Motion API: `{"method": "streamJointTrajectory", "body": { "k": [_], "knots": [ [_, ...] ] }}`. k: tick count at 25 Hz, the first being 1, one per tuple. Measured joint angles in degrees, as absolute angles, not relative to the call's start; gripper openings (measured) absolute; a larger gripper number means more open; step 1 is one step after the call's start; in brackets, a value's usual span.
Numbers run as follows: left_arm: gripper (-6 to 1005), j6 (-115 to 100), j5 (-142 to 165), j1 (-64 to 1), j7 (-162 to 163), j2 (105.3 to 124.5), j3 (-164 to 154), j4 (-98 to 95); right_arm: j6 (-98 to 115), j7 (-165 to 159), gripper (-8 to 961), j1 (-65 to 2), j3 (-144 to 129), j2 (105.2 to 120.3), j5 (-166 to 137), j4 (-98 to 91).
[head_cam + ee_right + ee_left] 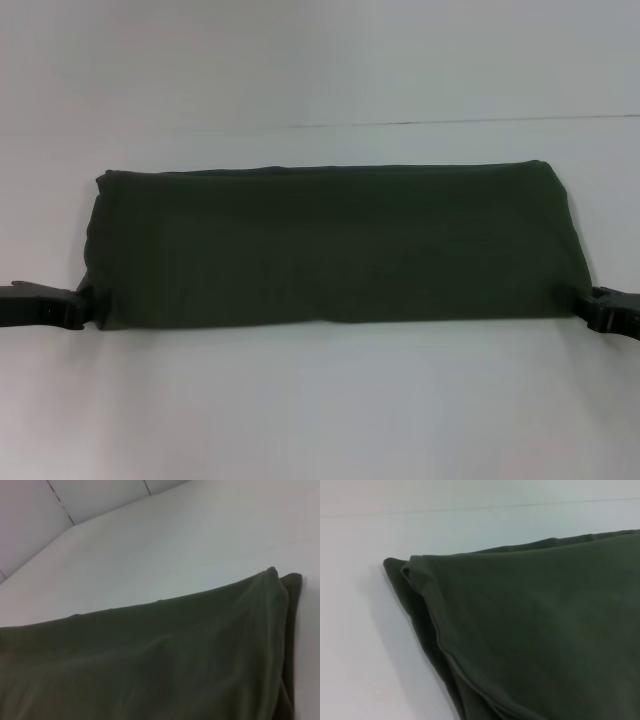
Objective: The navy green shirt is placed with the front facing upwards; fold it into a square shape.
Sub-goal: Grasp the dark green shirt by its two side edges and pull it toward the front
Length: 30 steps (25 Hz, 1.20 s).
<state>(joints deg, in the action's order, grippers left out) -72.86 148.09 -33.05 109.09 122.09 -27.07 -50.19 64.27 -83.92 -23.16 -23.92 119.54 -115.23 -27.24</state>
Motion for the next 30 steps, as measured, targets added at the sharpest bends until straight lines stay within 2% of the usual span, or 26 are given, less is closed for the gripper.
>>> {"method": "streamJointTrajectory", "body": {
  "k": [2,10,17,22,30],
  "knots": [
    [75,-72.88,148.09,-33.02,108.81,122.13,-27.07,-50.26,64.27,-83.88,267,-23.2,-23.98,119.53,-115.23,-27.24],
    [76,-73.15,148.09,-32.65,107.48,122.27,-27.07,-50.53,64.48,-83.69,62,-23.2,-24.34,119.53,-115.22,-27.24],
    [76,-75.53,148.11,-31.0,106.36,122.61,-26.72,-53.08,67.73,-81.82,21,-22.28,-24.32,119.64,-115.06,-27.18],
    [76,-78.14,146.58,-27.82,103.41,123.92,-26.59,-58.37,71.31,-79.12,22,-20.18,-22.92,119.66,-114.33,-27.11],
    [75,-83.44,145.06,-25.27,100.19,123.91,-24.49,-60.49,75.34,-77.18,21,-17.21,-21.56,119.67,-114.11,-27.2]
  ]
}}
